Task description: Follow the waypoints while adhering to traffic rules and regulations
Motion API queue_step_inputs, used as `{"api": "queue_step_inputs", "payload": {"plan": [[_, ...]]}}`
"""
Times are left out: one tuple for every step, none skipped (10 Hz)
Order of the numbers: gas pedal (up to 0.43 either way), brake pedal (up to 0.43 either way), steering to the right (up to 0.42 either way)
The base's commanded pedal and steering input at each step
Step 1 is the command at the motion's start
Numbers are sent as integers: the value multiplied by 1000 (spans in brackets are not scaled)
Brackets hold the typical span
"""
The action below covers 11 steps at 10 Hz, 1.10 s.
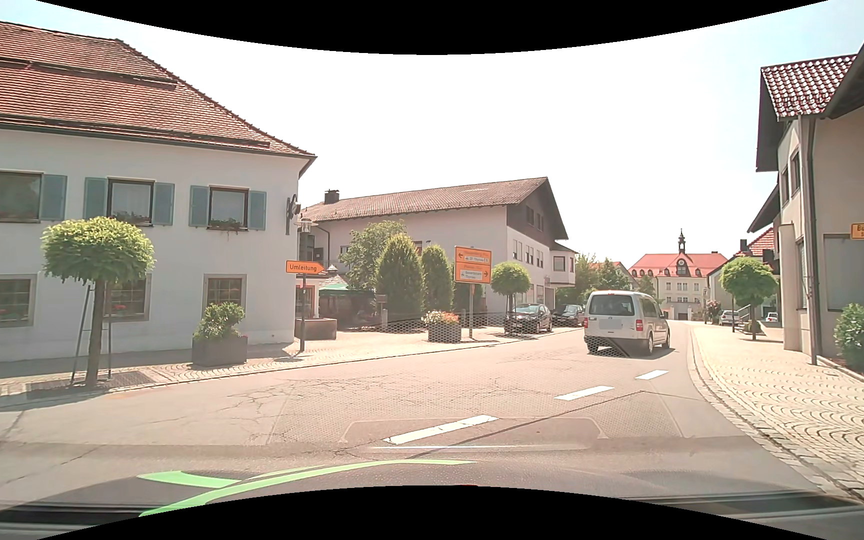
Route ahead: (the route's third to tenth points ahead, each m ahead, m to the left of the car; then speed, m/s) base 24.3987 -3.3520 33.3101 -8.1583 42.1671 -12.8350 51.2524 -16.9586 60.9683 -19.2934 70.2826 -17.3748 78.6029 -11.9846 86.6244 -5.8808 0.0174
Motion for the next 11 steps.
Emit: {"api": "queue_step_inputs", "payload": {"plan": [[0,0,76],[0,0,76],[0,0,76],[0,0,76],[0,0,76],[0,0,76],[0,0,76],[47,0,77],[67,0,79],[98,0,80],[110,0,81]]}}
